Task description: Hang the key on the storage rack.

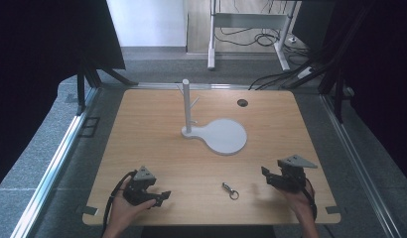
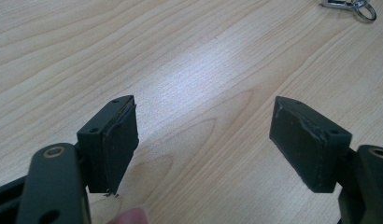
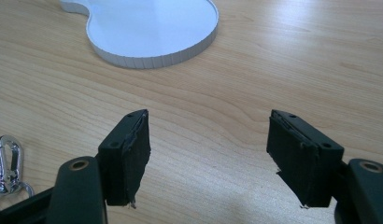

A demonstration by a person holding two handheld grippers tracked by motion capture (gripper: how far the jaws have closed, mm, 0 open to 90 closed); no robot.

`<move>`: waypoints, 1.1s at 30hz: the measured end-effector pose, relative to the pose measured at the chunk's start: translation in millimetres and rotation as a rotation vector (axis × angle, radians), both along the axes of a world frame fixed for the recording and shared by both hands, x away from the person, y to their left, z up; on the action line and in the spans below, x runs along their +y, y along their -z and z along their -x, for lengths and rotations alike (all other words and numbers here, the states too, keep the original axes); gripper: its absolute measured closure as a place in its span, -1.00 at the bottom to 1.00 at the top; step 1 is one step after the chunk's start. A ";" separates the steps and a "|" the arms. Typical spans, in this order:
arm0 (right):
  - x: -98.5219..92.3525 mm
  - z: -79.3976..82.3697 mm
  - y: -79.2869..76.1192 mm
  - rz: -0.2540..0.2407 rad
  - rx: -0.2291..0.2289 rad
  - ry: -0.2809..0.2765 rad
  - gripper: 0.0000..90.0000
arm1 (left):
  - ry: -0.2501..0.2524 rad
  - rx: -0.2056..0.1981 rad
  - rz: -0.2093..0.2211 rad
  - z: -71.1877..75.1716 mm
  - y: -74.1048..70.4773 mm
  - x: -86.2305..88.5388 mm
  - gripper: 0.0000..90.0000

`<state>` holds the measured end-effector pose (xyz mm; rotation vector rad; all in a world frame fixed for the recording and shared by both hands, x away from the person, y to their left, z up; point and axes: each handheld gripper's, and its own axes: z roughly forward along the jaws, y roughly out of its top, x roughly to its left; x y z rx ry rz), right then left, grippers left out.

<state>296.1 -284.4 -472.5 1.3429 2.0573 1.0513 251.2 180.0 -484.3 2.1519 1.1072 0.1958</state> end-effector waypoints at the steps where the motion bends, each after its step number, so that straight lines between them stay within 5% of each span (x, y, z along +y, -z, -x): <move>1: 0.4 0.0 0.2 0.001 0.005 -0.004 -0.32 | -0.004 -0.005 0.004 0.1 -1.1 1.2 -0.46; 15: 0.4 1.5 -7.2 0.014 0.032 -0.036 -0.33 | -0.018 0.006 0.046 0.1 -3.1 3.0 -0.46; 22: 3.2 2.9 -21.0 0.033 0.030 -0.069 -0.21 | -0.033 -0.007 0.101 1.0 -8.6 8.9 -0.46; 33: 10.2 0.9 -41.5 0.071 0.061 -0.131 -0.08 | -0.014 -0.018 0.107 3.5 -11.7 7.6 -0.46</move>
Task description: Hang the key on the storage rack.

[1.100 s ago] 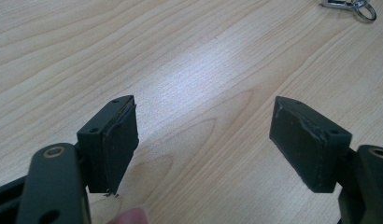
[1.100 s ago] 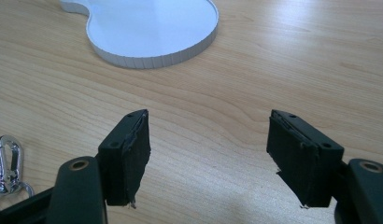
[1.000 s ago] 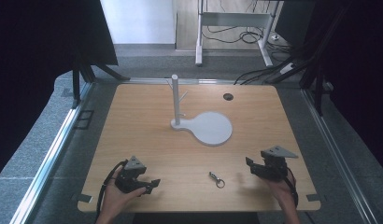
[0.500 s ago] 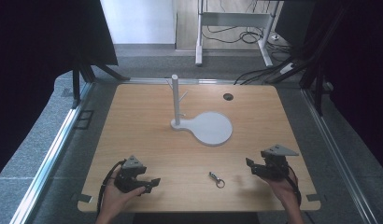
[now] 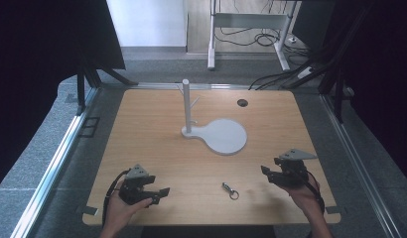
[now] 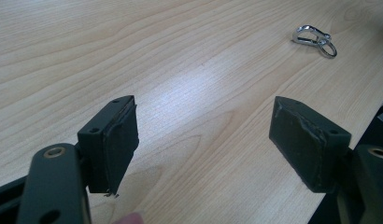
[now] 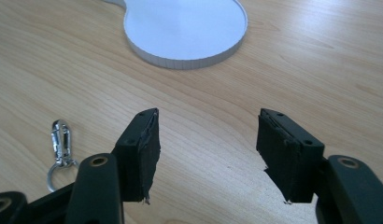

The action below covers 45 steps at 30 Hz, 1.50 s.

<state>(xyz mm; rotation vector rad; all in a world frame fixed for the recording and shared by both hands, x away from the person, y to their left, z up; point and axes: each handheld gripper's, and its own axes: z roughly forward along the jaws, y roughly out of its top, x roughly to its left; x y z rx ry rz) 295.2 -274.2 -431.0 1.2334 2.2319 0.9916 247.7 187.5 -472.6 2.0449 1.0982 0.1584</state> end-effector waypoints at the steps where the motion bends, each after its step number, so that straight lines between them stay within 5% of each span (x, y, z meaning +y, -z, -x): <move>1: 0.0 0.0 0.0 0.000 0.000 0.000 -0.08 | 0.000 0.000 0.000 0.0 0.0 0.0 -0.45; 11: 21.5 -6.1 -11.6 0.067 0.070 -0.113 0.05 | 0.008 0.002 0.009 0.1 0.2 0.4 -0.44; 23: 38.9 -13.4 -19.6 0.091 0.131 -0.189 0.13 | 0.013 0.008 0.007 0.3 0.4 -1.1 -0.44; 45: 69.8 -19.8 -11.3 0.144 0.199 -0.269 0.17 | 0.022 0.018 -0.016 0.0 2.4 -3.9 -0.44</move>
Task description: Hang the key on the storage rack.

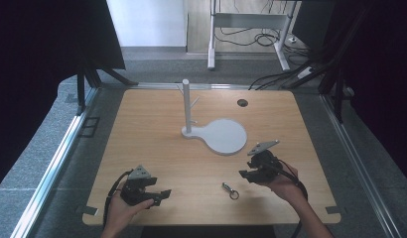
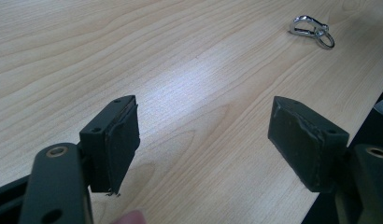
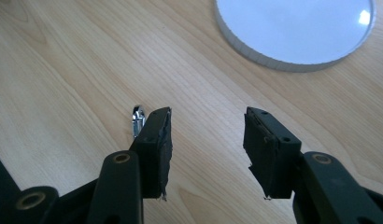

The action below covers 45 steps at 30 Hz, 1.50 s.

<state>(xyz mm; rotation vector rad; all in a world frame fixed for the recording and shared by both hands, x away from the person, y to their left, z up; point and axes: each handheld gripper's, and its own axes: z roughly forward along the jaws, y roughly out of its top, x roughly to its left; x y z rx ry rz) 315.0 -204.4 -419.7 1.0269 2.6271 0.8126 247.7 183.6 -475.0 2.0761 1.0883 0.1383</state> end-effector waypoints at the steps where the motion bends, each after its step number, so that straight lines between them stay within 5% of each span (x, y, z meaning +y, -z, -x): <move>1: 2.0 0.0 0.4 0.005 0.002 -0.006 0.18 | 0.001 0.000 -0.001 0.1 0.0 -0.1 -0.44; 26: 41.3 0.1 22.7 0.106 0.094 -0.105 0.35 | 0.014 0.005 -0.016 -0.2 2.6 -3.4 -0.44; 45: 53.7 0.4 43.8 0.158 0.168 -0.112 0.42 | 0.019 0.005 -0.020 0.2 2.1 -4.1 -0.44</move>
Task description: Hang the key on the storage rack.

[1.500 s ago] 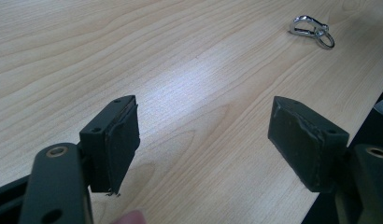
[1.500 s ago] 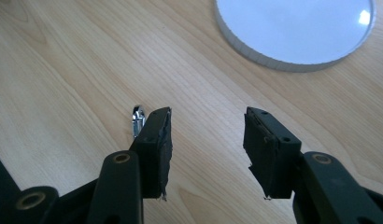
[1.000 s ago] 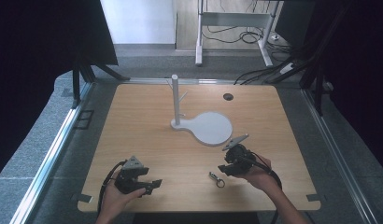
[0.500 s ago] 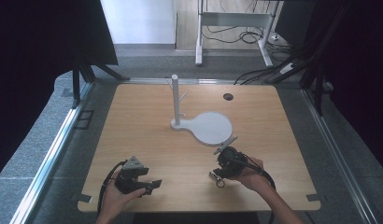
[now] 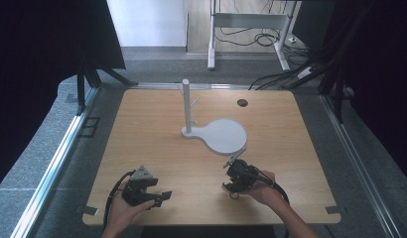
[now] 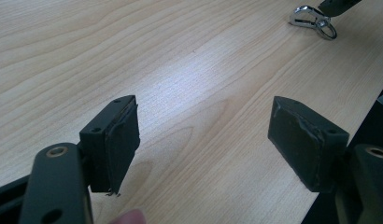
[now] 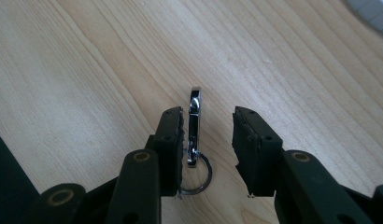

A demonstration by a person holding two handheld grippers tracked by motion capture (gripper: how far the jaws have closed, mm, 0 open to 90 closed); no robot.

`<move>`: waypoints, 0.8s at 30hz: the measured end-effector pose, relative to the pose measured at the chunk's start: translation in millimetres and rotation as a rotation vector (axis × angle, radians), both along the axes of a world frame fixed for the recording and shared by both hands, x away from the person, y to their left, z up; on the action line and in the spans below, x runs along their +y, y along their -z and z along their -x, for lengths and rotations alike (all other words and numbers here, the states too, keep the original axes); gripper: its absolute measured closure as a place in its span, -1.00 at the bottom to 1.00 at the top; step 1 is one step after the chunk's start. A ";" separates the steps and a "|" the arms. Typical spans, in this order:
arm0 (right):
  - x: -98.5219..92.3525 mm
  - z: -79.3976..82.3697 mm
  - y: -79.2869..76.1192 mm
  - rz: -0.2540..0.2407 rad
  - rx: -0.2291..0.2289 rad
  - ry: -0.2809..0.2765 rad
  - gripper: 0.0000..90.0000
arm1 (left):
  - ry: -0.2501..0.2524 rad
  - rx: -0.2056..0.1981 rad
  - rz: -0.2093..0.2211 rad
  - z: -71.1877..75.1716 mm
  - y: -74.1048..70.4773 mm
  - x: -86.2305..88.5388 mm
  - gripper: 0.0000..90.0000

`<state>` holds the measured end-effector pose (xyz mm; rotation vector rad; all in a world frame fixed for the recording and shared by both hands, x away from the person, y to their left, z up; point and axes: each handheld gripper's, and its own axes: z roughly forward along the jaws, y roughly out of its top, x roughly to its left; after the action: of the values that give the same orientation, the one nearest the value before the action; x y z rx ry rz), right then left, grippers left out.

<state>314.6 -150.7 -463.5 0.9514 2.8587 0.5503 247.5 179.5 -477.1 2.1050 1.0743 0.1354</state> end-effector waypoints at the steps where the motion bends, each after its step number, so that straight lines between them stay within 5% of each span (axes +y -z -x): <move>1: 0.3 -0.2 1.3 0.003 0.003 0.000 0.42 | 0.001 -0.001 0.001 -0.1 0.2 -0.1 -0.44; 24: 7.6 0.0 16.1 0.052 0.045 -0.006 0.58 | 0.009 0.005 -0.013 -0.6 2.6 -2.9 -0.44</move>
<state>314.6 -143.1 -479.6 0.9589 2.9012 0.4591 248.1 176.6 -479.7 2.1229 1.0695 0.1334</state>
